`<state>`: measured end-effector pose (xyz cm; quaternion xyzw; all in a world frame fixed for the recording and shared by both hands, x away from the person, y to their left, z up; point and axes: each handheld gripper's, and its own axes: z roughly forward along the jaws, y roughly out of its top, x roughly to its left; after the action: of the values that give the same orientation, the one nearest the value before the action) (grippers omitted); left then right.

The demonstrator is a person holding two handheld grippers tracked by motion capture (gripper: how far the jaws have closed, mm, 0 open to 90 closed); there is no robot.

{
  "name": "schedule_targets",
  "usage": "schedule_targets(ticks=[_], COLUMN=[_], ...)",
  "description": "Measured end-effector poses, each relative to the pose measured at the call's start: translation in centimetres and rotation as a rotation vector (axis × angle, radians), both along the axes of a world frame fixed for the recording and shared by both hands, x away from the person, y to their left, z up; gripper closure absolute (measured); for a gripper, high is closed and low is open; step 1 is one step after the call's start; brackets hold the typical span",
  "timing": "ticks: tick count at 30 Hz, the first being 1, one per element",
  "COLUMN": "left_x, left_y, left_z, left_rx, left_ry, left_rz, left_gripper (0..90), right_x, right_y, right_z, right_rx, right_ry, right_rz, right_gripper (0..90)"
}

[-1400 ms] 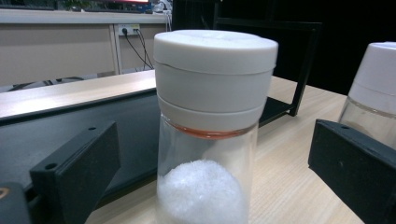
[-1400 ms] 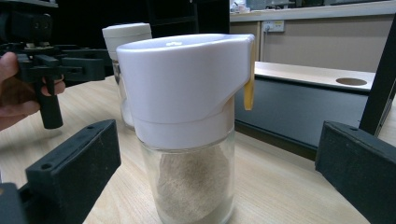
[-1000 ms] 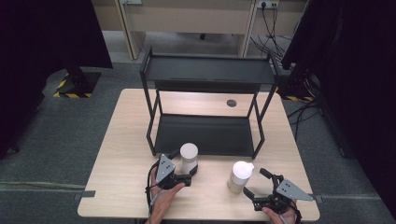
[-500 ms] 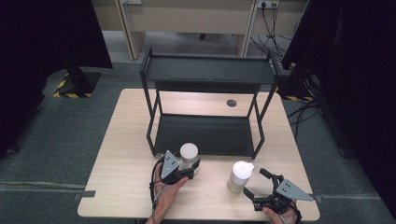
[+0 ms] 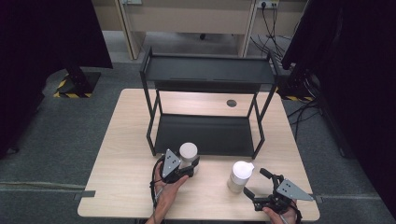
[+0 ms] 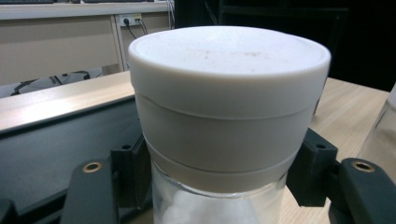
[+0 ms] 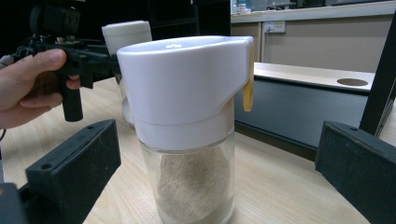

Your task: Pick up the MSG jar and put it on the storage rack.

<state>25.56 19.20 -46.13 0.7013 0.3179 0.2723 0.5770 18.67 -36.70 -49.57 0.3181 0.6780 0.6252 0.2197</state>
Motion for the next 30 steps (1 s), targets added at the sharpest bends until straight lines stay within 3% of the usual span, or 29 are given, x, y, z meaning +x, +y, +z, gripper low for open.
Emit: schedule_targets(ticks=[8, 18, 30], left_x=[-0.3, -0.4, -0.3], left_y=[0.5, 0.6, 1.3], left_z=[1.5, 2.8, 4.7], left_rx=[-0.010, 0.006, -0.036], left_ry=[-0.023, -0.009, -0.003], left_rz=[-0.027, -0.054, -0.080], left_gripper=[34.7, 34.7, 34.8], right_x=[0.0, 0.0, 0.0], right_y=[0.0, 0.0, -0.1], right_z=[0.0, 0.0, -0.1], right_rx=[0.000, 0.002, 0.007], right_ry=[-0.002, 0.001, 0.003], right_rz=[0.000, 0.000, -0.001], right_gripper=[0.3, 0.3, 0.3])
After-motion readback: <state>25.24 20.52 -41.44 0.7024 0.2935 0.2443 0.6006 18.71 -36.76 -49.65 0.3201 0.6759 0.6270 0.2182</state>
